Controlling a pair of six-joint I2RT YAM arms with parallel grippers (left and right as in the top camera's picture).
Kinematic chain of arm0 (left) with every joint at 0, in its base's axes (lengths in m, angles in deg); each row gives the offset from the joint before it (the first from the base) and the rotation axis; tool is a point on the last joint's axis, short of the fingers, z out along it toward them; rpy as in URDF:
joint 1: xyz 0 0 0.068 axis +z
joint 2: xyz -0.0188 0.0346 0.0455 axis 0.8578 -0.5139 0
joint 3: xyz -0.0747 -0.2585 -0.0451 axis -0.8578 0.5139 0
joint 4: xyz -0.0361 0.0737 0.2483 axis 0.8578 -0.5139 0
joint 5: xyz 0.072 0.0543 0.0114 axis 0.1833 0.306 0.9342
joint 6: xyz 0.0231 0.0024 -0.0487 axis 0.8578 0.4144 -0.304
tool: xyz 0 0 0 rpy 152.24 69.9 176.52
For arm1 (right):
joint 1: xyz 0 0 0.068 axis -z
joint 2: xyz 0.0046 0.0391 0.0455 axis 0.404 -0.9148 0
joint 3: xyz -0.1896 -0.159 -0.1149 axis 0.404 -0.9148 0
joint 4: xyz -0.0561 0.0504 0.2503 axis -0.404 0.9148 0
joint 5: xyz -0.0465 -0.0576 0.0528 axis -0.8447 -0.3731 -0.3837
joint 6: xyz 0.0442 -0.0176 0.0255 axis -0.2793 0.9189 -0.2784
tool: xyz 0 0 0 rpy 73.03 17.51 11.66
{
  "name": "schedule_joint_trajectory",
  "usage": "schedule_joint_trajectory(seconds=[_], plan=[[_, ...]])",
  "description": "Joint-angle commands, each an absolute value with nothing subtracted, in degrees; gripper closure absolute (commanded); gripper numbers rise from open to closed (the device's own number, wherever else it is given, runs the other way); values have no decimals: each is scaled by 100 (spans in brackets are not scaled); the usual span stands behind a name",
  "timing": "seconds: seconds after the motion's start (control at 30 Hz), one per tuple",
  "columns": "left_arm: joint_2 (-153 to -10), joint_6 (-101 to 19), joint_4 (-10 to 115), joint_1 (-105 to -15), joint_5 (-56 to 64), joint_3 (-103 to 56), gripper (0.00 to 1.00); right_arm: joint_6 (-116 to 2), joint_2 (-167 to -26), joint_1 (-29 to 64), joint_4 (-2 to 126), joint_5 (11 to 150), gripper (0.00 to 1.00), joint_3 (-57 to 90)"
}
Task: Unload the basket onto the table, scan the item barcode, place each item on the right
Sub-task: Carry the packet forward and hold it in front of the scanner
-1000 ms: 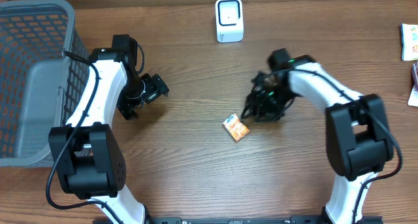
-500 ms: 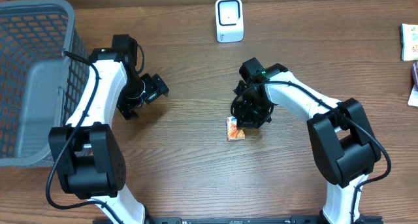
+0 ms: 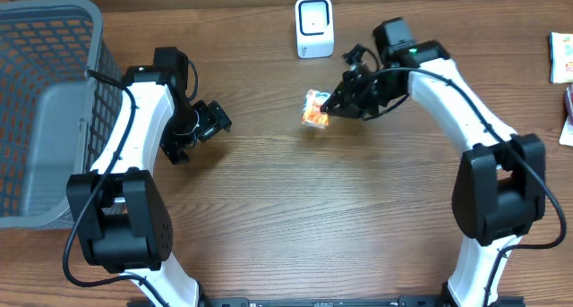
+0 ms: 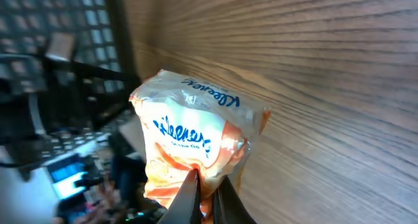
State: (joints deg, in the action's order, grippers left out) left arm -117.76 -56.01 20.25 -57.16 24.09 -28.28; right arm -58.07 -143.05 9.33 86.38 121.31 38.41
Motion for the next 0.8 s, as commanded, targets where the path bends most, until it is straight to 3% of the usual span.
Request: schedule_joint_trajectory(seconds=[0.0, 0.23, 0.5, 0.77], plan=[[-11795, -5697, 2016, -5723, 2452, -2946, 0, -5858, -14163, 996, 8498, 12807, 96, 3900], [-11795, -5697, 2016, -5723, 2450, -2946, 0, -6457, -14163, 1013, 7643, 12407, 96, 3900], [-11795, -5697, 2016, -5723, 2452, -2946, 0, -6435, -14152, 878, 8406, 9581, 96, 4002], [-11795, -5697, 2016, -5723, 2452, -2946, 0, -6391, -14152, 718, 8570, 6853, 96, 5047]])
